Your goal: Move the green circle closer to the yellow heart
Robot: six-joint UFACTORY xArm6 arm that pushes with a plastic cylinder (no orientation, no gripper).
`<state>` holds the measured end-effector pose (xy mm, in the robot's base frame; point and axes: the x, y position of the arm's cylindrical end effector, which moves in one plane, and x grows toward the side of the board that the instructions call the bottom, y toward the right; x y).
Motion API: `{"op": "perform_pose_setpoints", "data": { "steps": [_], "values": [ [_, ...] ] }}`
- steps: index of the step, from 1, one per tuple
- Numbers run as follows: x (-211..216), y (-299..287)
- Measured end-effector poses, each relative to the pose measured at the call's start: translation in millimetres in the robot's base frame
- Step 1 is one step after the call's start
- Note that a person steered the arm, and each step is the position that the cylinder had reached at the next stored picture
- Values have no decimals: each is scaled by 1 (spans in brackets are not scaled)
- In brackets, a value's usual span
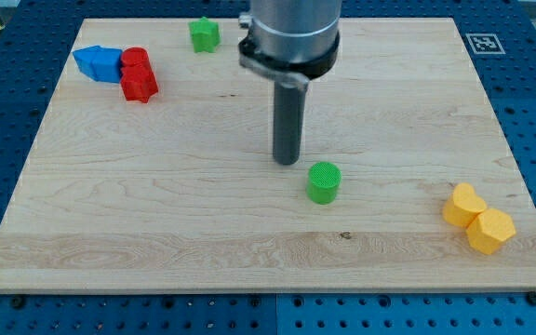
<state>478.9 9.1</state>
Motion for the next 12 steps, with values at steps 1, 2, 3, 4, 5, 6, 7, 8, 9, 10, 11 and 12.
{"op": "perform_pose_setpoints", "data": {
  "steps": [1,2,3,4,5,6,7,8,9,10,11,12],
  "values": [
    [22,-1],
    [22,6],
    [22,7],
    [22,7],
    [23,13],
    [26,28],
    [31,42],
    [34,51],
    [37,62],
    [39,74],
    [48,79],
    [68,79]
  ]
}}
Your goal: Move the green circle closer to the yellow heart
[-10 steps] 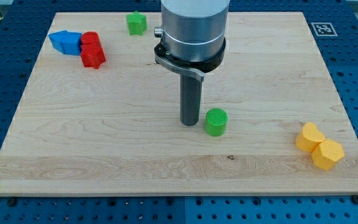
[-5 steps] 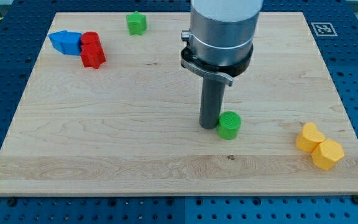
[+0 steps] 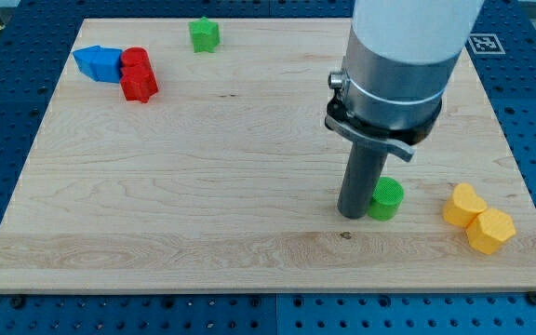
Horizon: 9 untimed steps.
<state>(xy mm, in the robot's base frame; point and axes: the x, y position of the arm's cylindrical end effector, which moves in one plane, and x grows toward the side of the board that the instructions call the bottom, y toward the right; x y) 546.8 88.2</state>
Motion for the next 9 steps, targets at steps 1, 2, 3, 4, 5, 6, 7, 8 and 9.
{"op": "perform_pose_setpoints", "data": {
  "steps": [1,2,3,4,5,6,7,8,9],
  "values": [
    [16,0],
    [22,5],
    [1,21],
    [-15,24],
    [-15,24],
    [-35,20],
    [-40,20],
    [-40,30],
    [-40,47]
  ]
}}
